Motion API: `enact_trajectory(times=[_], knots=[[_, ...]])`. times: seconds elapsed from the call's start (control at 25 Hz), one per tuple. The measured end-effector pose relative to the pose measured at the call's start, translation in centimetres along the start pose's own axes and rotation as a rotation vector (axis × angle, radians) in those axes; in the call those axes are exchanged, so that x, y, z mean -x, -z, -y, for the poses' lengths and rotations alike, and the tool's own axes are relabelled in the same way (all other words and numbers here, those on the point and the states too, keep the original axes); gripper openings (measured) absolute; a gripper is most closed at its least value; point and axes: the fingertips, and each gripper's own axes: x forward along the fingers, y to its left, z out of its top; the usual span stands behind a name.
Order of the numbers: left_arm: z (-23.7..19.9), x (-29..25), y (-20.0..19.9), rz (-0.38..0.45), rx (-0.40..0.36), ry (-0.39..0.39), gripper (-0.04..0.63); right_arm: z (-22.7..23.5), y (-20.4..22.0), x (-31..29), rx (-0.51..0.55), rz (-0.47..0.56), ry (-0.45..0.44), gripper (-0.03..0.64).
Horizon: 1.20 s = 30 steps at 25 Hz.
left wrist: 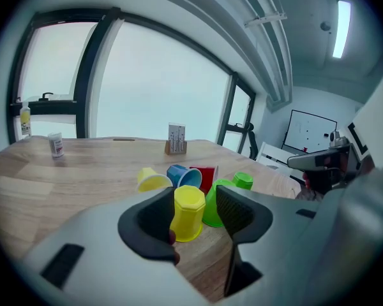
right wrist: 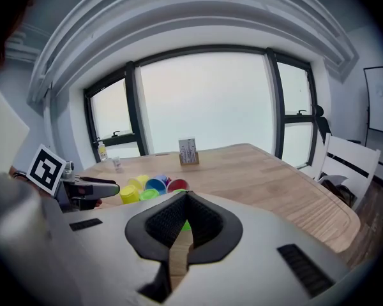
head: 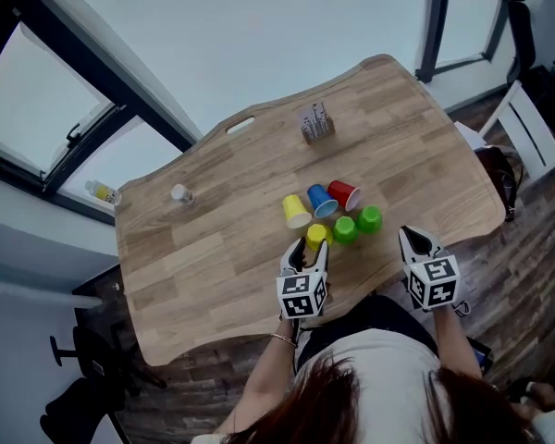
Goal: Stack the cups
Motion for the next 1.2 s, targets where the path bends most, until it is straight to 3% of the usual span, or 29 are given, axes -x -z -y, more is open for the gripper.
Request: enact_trajectory(times=[0.2, 0.48, 0.88, 1.2], knots=[[-1.0, 1.3, -0.1, -0.014, -0.019, -0.022, 0.116, -2.0, -0.9, -0.3, 0.023, 0.026, 0.001, 0.029], [-2.4, 2.8, -0.5, -0.013, 0.019, -0.045, 0.028, -4.4, -1.5, -0.6, 0.034, 0.028, -0.010, 0.029], [-2.9, 3.4, -1.5, -0.014, 0.078, -0.075, 0.019, -6.0, -4.2, -3.1, 0.086, 0.055, -0.102, 0.029], [-3.2, 3.2, -3.0, -0.004, 0.156, -0.150, 0.018, -4.9, -6.4, -5.8, 0.234, 0.025, -0.151, 0.028]])
